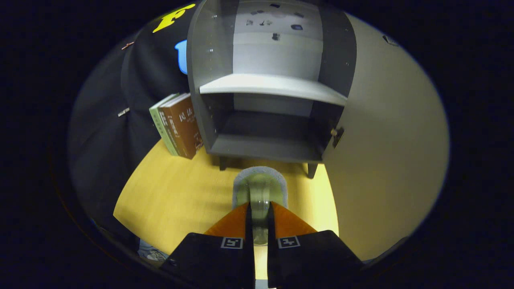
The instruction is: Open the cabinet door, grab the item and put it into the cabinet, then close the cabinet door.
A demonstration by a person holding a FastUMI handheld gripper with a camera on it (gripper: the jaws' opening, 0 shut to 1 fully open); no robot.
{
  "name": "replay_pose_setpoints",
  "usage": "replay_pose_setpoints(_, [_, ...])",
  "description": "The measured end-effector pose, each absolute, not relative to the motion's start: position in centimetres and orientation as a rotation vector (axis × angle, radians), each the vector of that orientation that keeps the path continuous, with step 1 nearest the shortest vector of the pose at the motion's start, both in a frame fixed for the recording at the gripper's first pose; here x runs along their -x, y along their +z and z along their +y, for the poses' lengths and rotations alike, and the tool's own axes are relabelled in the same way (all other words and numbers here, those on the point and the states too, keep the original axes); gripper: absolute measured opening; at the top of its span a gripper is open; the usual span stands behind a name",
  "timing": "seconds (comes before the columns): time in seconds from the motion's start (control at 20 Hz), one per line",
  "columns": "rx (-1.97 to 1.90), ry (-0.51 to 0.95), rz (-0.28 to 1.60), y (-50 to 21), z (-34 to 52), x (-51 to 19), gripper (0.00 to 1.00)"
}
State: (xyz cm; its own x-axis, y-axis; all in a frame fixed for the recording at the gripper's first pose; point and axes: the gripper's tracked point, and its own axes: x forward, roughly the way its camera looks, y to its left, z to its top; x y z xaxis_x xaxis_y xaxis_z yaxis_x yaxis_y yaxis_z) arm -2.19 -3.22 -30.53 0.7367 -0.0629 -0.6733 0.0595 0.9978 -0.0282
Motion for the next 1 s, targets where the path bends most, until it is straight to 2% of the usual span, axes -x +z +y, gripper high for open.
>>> replay_pose_setpoints(0.4, [0.031,-0.077,0.464,-19.3,-4.7,-7.4,0.16])
replay_pose_setpoints(0.65, [0.025,-0.085,0.359,-14.4,-6.2,-13.3,0.16])
replay_pose_setpoints(1.0, [-0.008,-0.098,0.326,-14.2,-7.2,-22.4,0.17])
